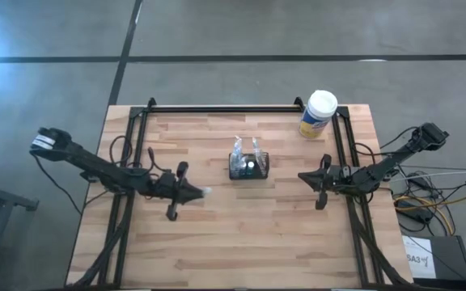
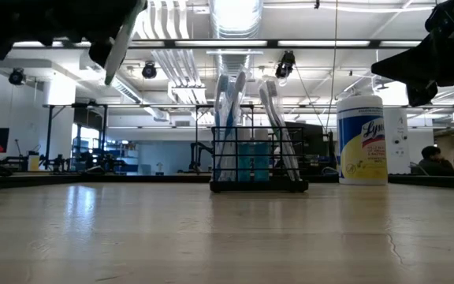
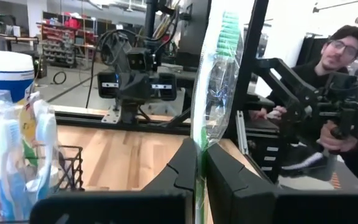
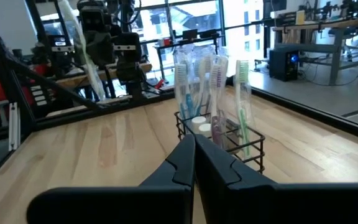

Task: Pick & Place toothbrushing station
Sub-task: Put the green toothbrush into the black wire organizer

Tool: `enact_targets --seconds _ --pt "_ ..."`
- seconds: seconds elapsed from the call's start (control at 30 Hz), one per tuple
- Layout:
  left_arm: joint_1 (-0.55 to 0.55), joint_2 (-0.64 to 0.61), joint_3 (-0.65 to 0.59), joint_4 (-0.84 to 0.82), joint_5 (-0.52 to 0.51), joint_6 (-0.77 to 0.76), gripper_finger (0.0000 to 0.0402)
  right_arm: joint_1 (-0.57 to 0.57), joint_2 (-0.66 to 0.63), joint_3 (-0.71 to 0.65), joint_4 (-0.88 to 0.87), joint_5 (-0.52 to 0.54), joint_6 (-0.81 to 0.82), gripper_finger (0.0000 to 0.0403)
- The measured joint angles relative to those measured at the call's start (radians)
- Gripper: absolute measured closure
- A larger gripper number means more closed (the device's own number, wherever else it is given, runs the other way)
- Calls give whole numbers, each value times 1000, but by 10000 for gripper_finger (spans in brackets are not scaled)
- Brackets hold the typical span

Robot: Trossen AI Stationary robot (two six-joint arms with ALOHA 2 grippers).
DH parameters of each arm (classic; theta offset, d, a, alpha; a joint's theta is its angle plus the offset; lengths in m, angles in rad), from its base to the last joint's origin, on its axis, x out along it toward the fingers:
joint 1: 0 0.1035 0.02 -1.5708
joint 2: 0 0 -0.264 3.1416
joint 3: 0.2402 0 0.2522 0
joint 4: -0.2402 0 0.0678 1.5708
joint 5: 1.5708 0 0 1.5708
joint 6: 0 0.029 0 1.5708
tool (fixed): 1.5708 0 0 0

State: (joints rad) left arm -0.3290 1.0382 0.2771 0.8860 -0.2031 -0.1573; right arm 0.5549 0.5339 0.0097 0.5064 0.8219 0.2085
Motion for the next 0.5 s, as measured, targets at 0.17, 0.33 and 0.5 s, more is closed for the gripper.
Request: enact_targets --seconds 0.17,0.33,0.5 --pt "0 14 58 -38 0 -12 387 0 4 0 0 -44 2 394" --pt "0 60 135 -33 24 47 387 1 25 -1 74 -119 -7 394" --pt "1 153 242 -33 30 108 387 1 62 -1 290 -131 -65 394"
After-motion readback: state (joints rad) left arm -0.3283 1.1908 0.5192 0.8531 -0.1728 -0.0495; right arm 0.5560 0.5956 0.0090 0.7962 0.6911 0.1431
